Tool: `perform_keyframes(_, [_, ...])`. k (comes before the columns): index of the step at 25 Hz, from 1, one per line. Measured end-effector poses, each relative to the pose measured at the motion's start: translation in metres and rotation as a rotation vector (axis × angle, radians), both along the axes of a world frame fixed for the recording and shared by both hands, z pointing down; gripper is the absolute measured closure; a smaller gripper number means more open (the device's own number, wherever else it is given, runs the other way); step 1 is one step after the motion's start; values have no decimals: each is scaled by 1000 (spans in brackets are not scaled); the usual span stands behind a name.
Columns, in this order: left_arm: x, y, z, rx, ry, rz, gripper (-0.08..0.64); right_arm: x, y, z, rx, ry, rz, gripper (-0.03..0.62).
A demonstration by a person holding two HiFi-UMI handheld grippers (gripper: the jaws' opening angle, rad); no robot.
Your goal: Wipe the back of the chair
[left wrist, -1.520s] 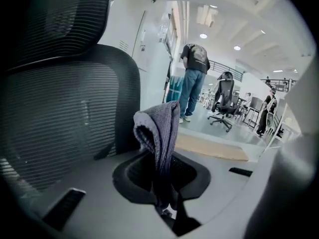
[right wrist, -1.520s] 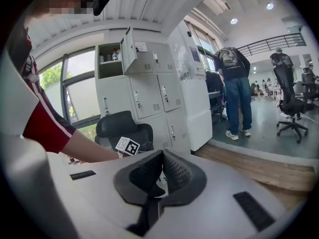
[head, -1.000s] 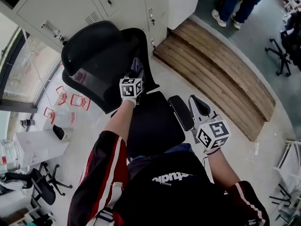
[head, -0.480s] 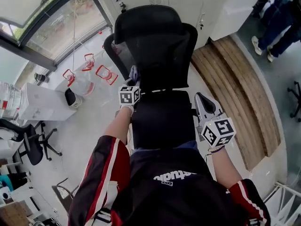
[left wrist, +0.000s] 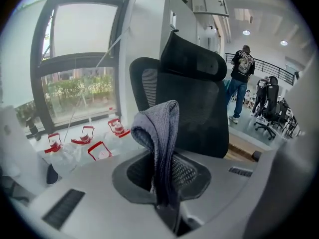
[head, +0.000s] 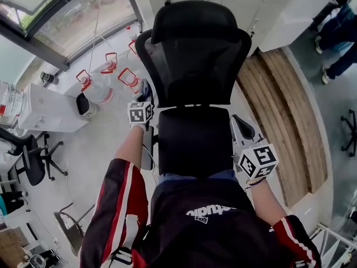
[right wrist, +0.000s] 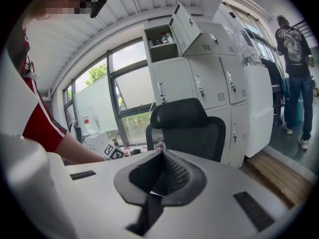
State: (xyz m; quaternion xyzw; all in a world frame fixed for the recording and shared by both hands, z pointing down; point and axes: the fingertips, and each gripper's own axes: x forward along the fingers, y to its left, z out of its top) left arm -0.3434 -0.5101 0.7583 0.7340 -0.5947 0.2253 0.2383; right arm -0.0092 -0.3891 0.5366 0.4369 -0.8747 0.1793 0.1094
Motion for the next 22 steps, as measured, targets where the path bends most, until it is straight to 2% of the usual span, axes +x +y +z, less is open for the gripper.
perform_keyframes(11, [-2,-51,44,-64,-25,1,505,40,-12,24,-62,45,82,595])
perform_keyframes(17, [33,-64,53,-75,-28,43,505,62,-9,28,-73,38,121,595])
perform_keyframes(22, [78,-78,55,-68,-15,94,505,80,-12,28,-70,23,154,595])
